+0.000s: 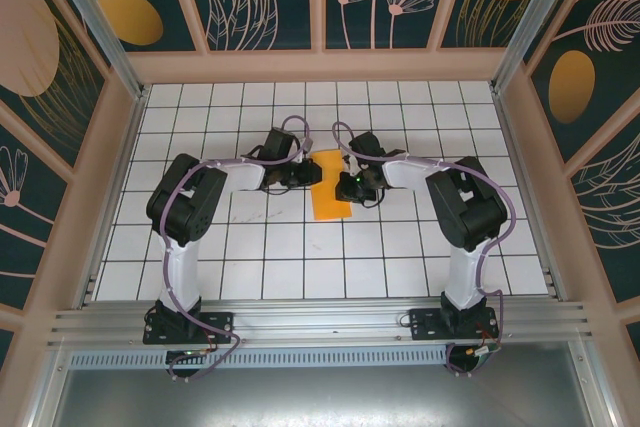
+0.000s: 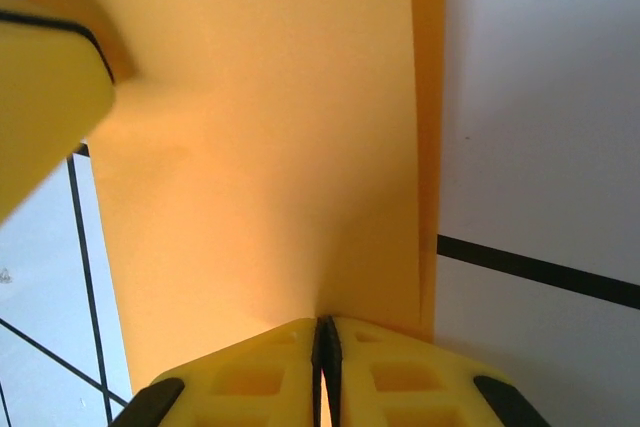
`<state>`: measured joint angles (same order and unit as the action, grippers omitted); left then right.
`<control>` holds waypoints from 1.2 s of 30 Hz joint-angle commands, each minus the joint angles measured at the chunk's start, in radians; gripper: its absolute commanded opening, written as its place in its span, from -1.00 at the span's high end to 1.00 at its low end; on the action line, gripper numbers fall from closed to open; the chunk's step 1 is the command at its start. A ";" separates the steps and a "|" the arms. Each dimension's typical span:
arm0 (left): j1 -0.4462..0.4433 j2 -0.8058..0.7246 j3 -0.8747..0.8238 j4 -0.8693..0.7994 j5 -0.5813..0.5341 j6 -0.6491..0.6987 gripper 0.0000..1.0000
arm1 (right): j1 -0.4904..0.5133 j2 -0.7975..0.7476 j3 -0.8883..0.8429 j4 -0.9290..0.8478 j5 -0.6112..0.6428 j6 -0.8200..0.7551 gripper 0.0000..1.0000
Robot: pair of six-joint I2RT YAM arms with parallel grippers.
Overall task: Fold a paper plane with a square sheet of paper (fold left side to right side)
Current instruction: Hold the square sheet of paper at the center of the table, then first fold the square sheet of paper in half at the center of the table.
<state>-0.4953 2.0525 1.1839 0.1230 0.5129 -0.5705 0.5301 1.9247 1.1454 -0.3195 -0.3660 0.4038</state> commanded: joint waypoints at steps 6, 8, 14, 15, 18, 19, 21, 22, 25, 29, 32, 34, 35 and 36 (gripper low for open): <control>0.022 0.062 0.081 0.003 0.006 -0.011 0.72 | -0.002 0.061 -0.010 -0.107 0.076 -0.023 0.75; 0.026 0.071 0.088 0.001 -0.003 -0.009 0.73 | -0.003 0.062 -0.010 -0.109 0.075 -0.024 0.75; 0.029 0.093 0.098 -0.001 -0.009 -0.002 0.74 | -0.002 0.065 -0.008 -0.117 0.081 -0.028 0.75; 0.031 0.095 0.098 -0.003 -0.019 -0.001 0.74 | -0.002 0.066 -0.007 -0.121 0.084 -0.028 0.75; 0.043 0.104 0.100 -0.004 -0.035 0.000 0.76 | -0.002 0.068 -0.006 -0.134 0.089 -0.036 0.76; 0.046 0.109 0.101 -0.005 -0.040 0.001 0.75 | -0.002 0.067 -0.007 -0.137 0.090 -0.038 0.76; 0.051 0.121 0.110 -0.011 -0.054 0.004 0.76 | -0.002 0.068 -0.008 -0.145 0.092 -0.043 0.76; 0.053 0.127 0.120 -0.019 -0.059 0.006 0.76 | -0.002 0.069 -0.010 -0.147 0.093 -0.046 0.76; 0.061 0.142 0.145 -0.041 -0.087 0.004 0.76 | -0.003 0.068 -0.013 -0.154 0.096 -0.051 0.76; 0.079 0.165 0.196 -0.079 -0.123 0.006 0.75 | -0.002 0.066 -0.022 -0.153 0.093 -0.054 0.76; 0.093 0.195 0.255 -0.113 -0.139 0.011 0.75 | -0.002 0.060 -0.030 -0.148 0.091 -0.054 0.76; 0.101 0.220 0.299 -0.138 -0.151 0.018 0.74 | -0.002 0.060 -0.033 -0.147 0.091 -0.054 0.76; 0.105 0.233 0.322 -0.152 -0.160 0.019 0.74 | -0.002 0.058 -0.035 -0.144 0.090 -0.053 0.76; 0.108 0.243 0.339 -0.159 -0.162 0.023 0.74 | -0.002 0.057 -0.036 -0.141 0.089 -0.051 0.76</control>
<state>-0.4343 2.2353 1.4624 -0.0177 0.4759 -0.5735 0.5301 1.9327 1.1603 -0.3443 -0.3634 0.3717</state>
